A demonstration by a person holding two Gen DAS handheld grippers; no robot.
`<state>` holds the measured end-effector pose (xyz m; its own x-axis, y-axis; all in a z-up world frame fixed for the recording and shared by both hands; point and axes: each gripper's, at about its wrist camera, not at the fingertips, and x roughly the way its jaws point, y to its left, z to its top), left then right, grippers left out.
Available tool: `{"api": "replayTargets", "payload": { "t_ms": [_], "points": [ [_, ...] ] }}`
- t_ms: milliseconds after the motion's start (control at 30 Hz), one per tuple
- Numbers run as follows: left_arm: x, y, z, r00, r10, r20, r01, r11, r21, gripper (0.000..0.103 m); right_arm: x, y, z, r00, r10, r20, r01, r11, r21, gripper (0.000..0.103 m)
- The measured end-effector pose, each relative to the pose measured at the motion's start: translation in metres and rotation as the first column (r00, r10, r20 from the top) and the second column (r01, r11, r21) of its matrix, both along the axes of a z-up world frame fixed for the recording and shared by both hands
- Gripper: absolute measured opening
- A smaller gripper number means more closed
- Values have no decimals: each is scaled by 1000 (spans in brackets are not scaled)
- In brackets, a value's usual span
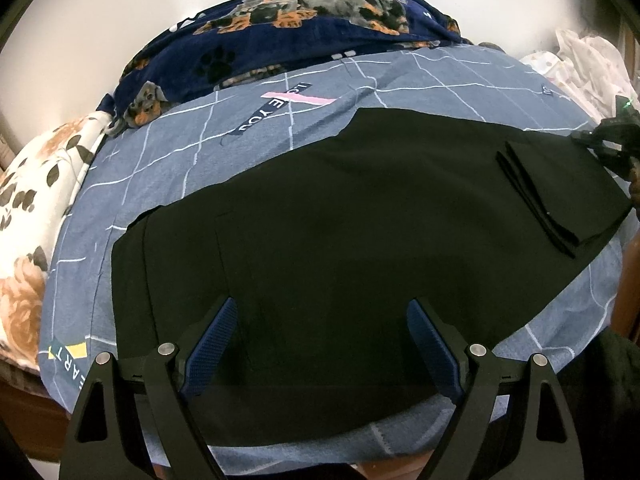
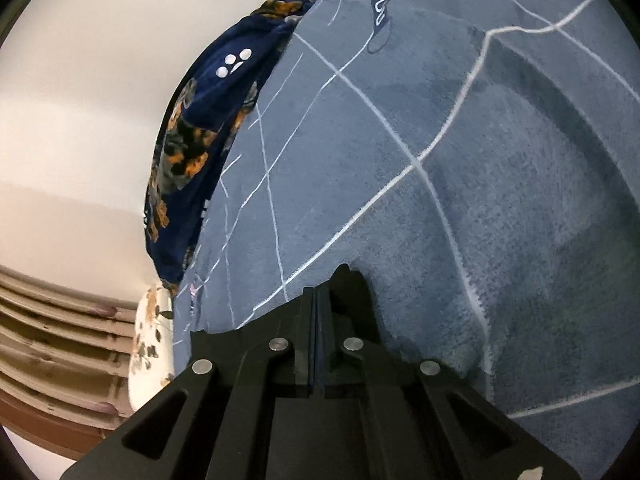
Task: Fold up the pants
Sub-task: 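Lift the open right tool away from the trousers, then move the left tool to the trousers waist edge, rolling it sideways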
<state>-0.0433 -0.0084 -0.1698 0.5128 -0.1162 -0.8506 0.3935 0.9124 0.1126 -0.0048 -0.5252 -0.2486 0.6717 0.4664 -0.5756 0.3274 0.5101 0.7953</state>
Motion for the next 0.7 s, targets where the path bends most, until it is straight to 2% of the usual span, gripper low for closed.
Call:
{"api": "replayTargets", "payload": {
  "t_ms": [67,133,200,400,467,600,700],
  "points": [
    [-2,0,2,1000,-3,6,3,1000,5,87,-8,-2,5,999,-5,46,3,999,40,10],
    [-3,1,4,1000,-4,16,4,1000,-3,87,-26,-4,14,993,8,114,-16,997,72,10],
    [-2,0,4,1000,-3,16,3,1000,-14,87,-49,2,20,988,51,146,-58,997,46,10],
    [0,3,7,1000,16,24,-15,999,-45,87,-100,25,8,980,126,156,-133,991,33,10],
    [3,7,9,999,32,16,-31,997,-67,87,-107,30,3,979,129,157,-134,991,22,10],
    [9,23,16,997,79,-1,-78,988,-131,87,-107,30,-13,987,98,131,-105,994,44,0],
    [13,40,22,992,123,-16,-123,976,-180,87,-106,36,-20,986,115,119,-118,993,14,0]
  ]
}}
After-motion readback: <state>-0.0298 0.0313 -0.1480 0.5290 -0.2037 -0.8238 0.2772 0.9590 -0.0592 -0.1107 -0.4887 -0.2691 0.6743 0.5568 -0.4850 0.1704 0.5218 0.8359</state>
